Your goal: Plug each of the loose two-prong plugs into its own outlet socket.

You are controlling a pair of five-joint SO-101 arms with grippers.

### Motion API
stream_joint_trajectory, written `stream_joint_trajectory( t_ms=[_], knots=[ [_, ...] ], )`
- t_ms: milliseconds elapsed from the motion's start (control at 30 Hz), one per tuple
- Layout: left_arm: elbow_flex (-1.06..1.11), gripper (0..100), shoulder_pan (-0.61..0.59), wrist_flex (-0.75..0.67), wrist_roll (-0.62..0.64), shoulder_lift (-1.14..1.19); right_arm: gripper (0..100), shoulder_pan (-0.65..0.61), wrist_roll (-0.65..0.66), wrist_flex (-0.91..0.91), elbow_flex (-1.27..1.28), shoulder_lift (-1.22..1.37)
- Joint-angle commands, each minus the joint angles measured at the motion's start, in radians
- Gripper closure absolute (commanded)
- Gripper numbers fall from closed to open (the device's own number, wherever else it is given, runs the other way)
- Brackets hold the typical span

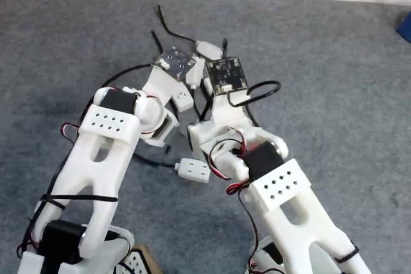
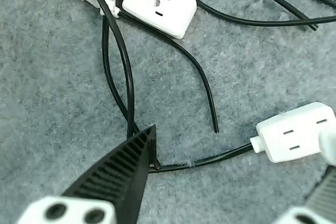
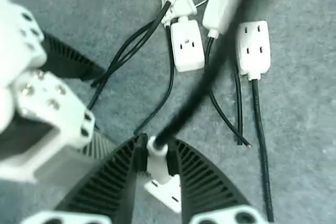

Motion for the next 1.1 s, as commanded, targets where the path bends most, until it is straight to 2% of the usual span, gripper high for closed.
stream_joint_trajectory(
  t_ms=[0,300,633,833,1067],
  knots=[
    [-0.013,55,-0.019,-0.035,0.005,-0.025,99.3,0.007,0.054,0.054,-0.065,-0.024],
    [-0.013,55,-0.022,-0.035,0.005,-0.025,99.3,0.090,0.112,0.097,-0.047,-0.022],
    [-0.012,55,-0.062,-0.035,-0.043,-0.027,99.3,0.090,0.135,0.088,0.013,-0.022],
    [-0.004,55,-0.028,-0.026,-0.038,-0.035,99.3,0.088,0.057,-0.005,-0.010,-0.022],
    [-0.010,55,-0.022,-0.014,-0.038,-0.035,99.3,0.088,-0.003,-0.004,-0.096,-0.022]
  ],
)
